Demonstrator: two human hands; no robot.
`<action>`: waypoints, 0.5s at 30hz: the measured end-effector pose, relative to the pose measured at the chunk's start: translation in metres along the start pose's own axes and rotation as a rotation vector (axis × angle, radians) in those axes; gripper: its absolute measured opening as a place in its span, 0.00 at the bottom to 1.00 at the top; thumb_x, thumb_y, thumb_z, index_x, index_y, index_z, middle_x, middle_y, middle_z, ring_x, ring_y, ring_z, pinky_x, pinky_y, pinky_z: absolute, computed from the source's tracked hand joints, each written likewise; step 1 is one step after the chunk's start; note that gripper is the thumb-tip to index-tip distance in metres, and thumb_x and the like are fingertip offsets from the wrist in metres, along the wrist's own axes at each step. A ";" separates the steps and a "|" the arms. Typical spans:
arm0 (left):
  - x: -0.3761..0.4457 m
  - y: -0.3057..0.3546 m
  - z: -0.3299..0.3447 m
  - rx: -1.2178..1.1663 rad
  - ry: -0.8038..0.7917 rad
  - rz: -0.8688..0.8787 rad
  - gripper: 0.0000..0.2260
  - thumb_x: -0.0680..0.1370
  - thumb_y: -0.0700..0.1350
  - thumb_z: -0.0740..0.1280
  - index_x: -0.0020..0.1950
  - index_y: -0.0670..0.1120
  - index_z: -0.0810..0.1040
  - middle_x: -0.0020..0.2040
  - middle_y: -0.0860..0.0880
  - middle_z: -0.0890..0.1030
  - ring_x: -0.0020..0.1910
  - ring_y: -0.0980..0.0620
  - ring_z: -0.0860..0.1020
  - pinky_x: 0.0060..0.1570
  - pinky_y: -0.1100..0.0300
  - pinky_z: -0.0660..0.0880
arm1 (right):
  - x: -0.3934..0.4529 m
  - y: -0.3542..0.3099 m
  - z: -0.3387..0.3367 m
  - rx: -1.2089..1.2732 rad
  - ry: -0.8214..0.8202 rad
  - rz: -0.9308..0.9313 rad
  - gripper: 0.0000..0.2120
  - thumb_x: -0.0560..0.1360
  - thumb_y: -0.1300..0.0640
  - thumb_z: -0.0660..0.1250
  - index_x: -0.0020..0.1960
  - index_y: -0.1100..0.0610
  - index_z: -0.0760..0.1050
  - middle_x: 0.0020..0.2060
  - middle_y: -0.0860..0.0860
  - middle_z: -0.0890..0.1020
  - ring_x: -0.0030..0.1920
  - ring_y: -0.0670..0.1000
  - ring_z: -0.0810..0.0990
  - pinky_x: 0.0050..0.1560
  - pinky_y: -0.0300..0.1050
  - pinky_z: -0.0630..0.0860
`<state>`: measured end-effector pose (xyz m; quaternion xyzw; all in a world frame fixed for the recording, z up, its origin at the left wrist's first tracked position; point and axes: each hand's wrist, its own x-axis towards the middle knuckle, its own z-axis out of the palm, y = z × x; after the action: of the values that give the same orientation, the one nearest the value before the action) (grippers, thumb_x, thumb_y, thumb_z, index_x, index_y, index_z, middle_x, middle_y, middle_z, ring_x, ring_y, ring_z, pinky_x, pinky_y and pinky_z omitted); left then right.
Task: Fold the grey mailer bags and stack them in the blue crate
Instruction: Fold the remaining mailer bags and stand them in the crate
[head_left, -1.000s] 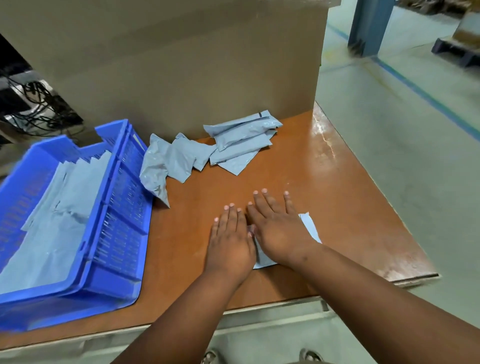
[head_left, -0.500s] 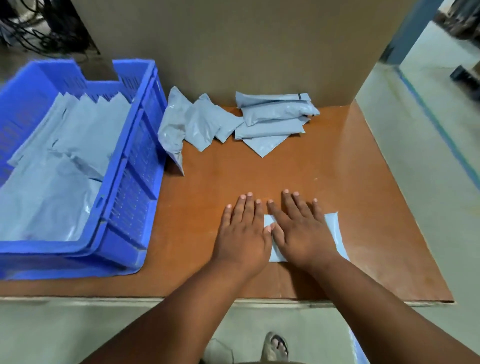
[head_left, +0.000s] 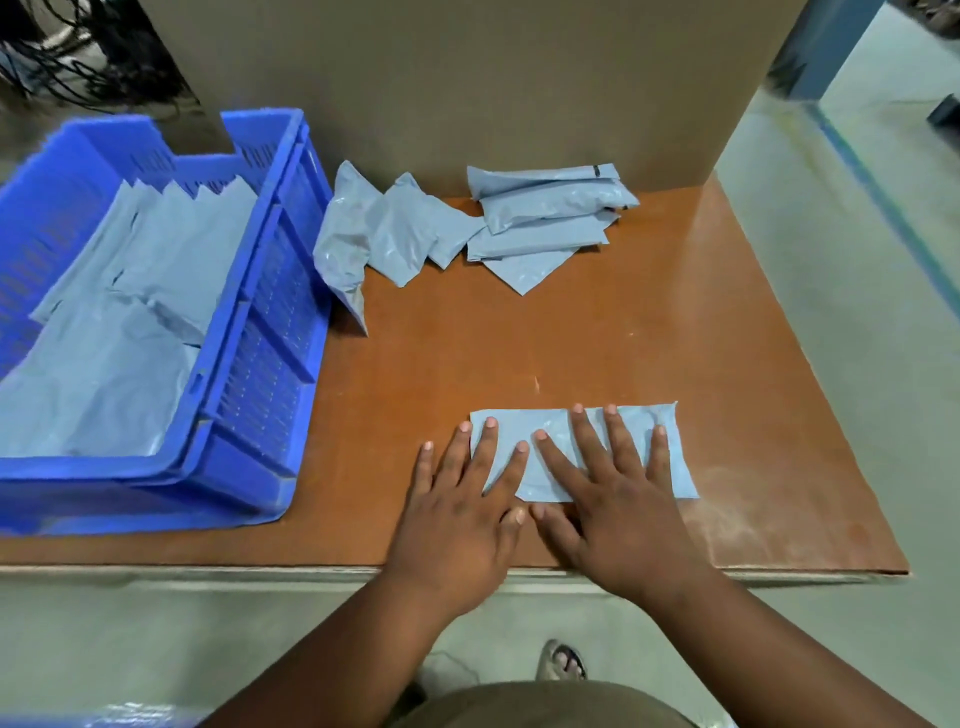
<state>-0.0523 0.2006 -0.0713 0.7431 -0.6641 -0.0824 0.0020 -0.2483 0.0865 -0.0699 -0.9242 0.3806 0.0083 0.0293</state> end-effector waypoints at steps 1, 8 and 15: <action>0.002 0.001 0.001 0.005 -0.003 -0.003 0.29 0.86 0.61 0.46 0.87 0.58 0.42 0.87 0.48 0.38 0.85 0.43 0.37 0.81 0.34 0.45 | 0.001 0.001 0.001 -0.002 -0.012 -0.002 0.36 0.82 0.26 0.48 0.86 0.37 0.46 0.87 0.51 0.46 0.86 0.61 0.42 0.79 0.76 0.44; 0.004 0.000 0.006 0.025 -0.032 -0.020 0.29 0.86 0.62 0.44 0.86 0.60 0.41 0.87 0.49 0.38 0.85 0.44 0.36 0.82 0.35 0.42 | 0.005 0.001 0.001 0.038 -0.073 -0.005 0.37 0.81 0.25 0.44 0.85 0.36 0.42 0.87 0.50 0.44 0.85 0.61 0.39 0.78 0.75 0.37; 0.012 0.020 -0.017 0.013 -0.047 -0.100 0.31 0.82 0.66 0.38 0.85 0.63 0.38 0.87 0.52 0.36 0.84 0.45 0.32 0.80 0.34 0.39 | -0.005 0.025 -0.012 0.030 -0.035 -0.098 0.36 0.82 0.28 0.45 0.86 0.40 0.50 0.87 0.54 0.50 0.86 0.61 0.42 0.79 0.74 0.39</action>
<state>-0.0691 0.1847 -0.0537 0.7731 -0.6267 -0.0954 -0.0223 -0.2692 0.0719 -0.0591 -0.9410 0.3342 0.0176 0.0501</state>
